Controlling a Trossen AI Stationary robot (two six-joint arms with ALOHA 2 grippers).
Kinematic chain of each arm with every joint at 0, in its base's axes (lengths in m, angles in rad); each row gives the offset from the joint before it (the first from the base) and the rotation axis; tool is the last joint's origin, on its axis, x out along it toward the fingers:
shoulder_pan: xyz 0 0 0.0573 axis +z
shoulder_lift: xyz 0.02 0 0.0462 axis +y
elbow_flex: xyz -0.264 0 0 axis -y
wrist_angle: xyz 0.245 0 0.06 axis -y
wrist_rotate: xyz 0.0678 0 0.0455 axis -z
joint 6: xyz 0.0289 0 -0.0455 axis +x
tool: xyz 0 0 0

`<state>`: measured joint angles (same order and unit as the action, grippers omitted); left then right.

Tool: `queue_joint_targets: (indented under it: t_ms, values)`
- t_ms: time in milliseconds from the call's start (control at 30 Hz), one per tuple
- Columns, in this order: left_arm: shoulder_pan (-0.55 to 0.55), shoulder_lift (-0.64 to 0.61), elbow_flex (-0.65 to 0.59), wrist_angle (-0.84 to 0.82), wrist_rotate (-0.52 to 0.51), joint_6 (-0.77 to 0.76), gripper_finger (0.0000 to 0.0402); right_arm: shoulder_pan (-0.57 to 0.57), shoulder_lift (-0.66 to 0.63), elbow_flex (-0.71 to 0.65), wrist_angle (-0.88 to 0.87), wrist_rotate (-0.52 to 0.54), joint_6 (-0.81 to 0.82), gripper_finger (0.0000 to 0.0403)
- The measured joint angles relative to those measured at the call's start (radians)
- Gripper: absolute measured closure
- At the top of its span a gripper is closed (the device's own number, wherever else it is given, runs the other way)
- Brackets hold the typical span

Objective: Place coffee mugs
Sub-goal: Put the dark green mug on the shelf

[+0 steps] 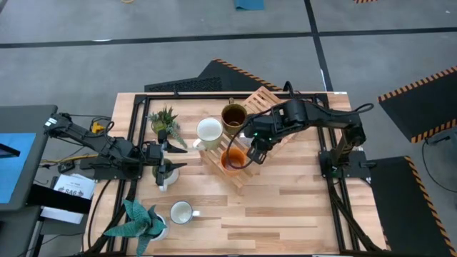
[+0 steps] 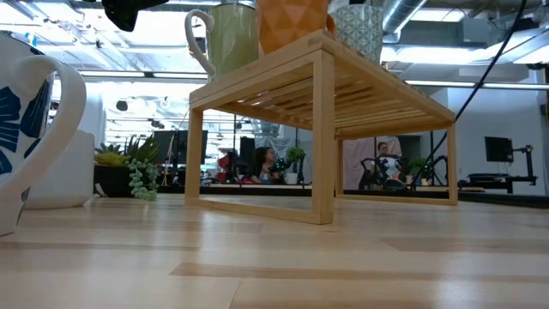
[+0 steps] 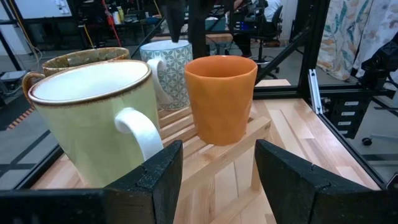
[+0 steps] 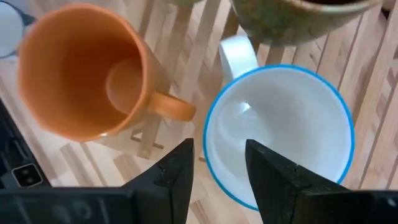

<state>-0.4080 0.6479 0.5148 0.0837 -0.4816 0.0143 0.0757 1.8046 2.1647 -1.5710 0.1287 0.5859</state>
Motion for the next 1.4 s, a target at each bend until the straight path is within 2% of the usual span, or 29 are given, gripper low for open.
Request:
queue_joint_targets:
  t_ms: [500,600,767,900,1100,1267,1400]
  values:
    - [0.000,0.000,0.000,-0.019,0.000,0.000,0.0214,0.069,-0.043,0.034,0.000,0.017,-0.147,0.0234]
    - [0.000,0.000,0.000,-0.019,0.000,0.000,0.0214,0.089,-0.088,0.032,0.001,0.114,-0.150,0.0234]
    - [0.000,0.000,0.000,-0.019,0.000,-0.002,0.0214,0.114,-0.211,-0.047,0.004,0.268,-0.096,0.0234]
    - [0.000,0.000,0.000,-0.024,0.000,-0.003,0.0214,0.150,-0.356,-0.214,0.001,0.380,0.036,0.0234]
    - [0.000,0.000,0.000,-0.024,0.000,-0.004,0.0214,0.264,-0.582,-0.589,0.065,0.428,0.285,0.0234]
    - [0.000,0.000,0.000,-0.020,0.000,-0.009,0.0214,0.402,-0.737,-0.919,0.399,0.442,0.326,0.0234]
    - [0.000,0.000,0.000,-0.018,0.000,-0.014,0.0214,0.492,-0.789,-1.141,0.779,0.487,0.204,0.0234]
